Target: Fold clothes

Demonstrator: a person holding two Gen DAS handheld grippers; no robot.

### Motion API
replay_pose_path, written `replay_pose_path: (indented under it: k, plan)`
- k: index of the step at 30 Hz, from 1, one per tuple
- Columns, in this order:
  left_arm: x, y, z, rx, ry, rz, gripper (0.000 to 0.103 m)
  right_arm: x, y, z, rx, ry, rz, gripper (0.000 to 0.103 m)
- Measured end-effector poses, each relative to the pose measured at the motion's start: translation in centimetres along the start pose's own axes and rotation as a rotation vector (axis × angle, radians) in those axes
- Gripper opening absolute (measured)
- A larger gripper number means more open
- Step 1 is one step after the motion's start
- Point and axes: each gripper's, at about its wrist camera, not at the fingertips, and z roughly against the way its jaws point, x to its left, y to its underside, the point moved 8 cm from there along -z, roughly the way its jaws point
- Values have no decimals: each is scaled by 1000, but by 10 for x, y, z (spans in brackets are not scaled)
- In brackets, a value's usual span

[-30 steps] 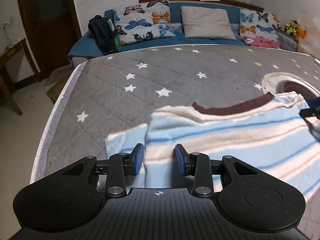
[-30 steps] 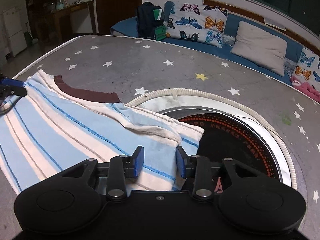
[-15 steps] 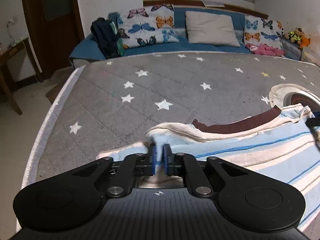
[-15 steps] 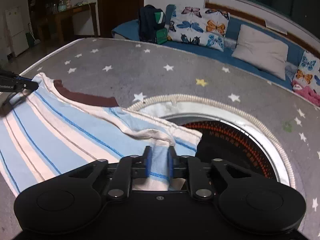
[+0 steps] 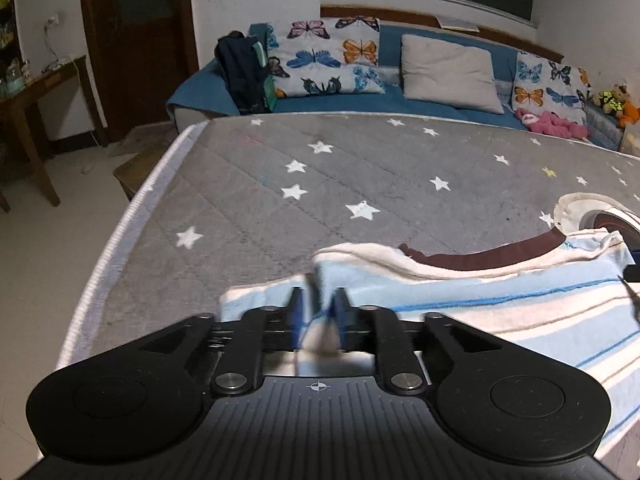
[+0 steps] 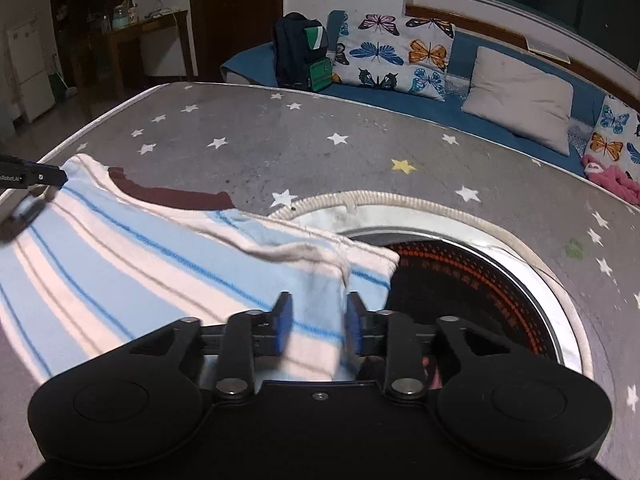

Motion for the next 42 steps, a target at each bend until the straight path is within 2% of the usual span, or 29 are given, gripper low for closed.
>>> replay_pose_path:
  k: [7, 13, 19, 25, 29, 31, 33, 38, 40, 42]
  plan:
    - [19, 30, 28, 20, -30, 14, 41, 0, 22, 13, 24, -36, -42, 46]
    - [33, 50, 37, 41, -41, 70, 49, 4, 23, 11, 16, -42, -69, 47]
    - [36, 58, 35, 63, -36, 100, 55, 1, 22, 5, 7, -29, -93, 53]
    - [37, 57, 30, 69, -37, 108, 57, 1, 25, 3, 2, -45, -114, 53]
    - [37, 56, 31, 66, -32, 114, 58, 4, 24, 4, 6, -60, -114, 42]
    - [39, 56, 33, 60, -20, 135, 60, 6, 24, 4, 7, -69, -115, 30]
    - [40, 56, 33, 64, -2, 165, 60, 8, 23, 4, 7, -76, -116, 26]
    - [37, 54, 33, 60, 28, 192, 60, 10, 23, 5, 2, -76, -114, 23]
    - [39, 54, 35, 53, 45, 216, 65, 10, 23, 5, 1, -76, -115, 23]
    - [39, 53, 38, 38, 94, 260, 66, 11, 23, 4, 1, -73, -109, 23]
